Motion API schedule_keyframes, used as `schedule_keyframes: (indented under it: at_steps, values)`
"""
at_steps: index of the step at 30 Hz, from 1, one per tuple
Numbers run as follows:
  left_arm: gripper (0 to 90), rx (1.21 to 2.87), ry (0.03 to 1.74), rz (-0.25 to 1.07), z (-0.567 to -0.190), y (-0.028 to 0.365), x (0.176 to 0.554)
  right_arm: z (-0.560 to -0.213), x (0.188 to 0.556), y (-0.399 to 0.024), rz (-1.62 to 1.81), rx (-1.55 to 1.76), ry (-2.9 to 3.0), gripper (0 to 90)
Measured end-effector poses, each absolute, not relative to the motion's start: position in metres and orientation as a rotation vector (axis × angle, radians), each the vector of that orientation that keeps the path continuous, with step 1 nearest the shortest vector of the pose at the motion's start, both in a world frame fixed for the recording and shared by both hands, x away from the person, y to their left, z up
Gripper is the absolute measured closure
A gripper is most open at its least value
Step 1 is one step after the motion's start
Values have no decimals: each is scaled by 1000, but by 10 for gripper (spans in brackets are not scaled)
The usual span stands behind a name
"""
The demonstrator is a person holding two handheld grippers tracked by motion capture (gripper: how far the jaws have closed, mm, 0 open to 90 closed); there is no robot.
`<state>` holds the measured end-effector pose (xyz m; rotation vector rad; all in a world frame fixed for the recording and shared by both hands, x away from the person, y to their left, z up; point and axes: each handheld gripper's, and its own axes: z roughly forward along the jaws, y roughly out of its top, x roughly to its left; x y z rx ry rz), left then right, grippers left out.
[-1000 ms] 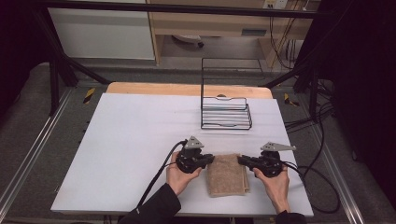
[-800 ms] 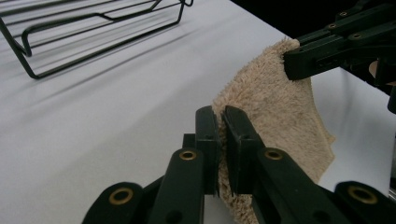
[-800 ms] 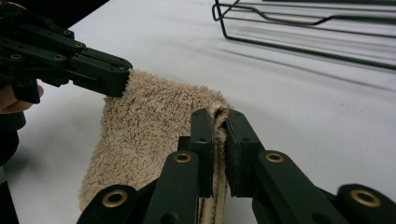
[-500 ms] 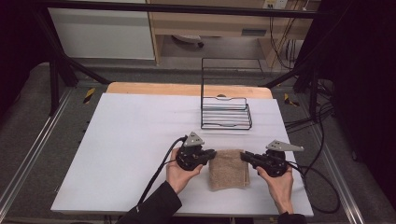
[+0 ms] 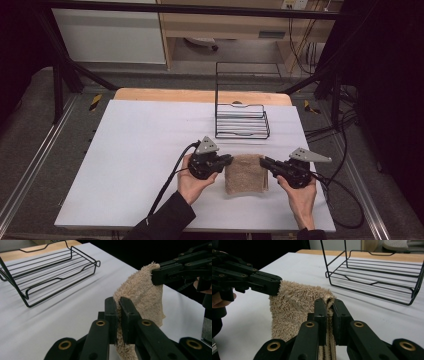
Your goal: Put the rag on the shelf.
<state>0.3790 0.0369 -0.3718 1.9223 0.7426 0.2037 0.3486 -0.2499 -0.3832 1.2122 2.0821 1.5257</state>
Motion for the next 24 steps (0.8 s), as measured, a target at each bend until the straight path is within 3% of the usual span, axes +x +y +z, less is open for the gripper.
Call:
schedule_keyframes:
  at_steps: [24]
  values:
    - [842,1833,711,282,-333,41,392,-345,351,-243,1572,1120,1920,830]
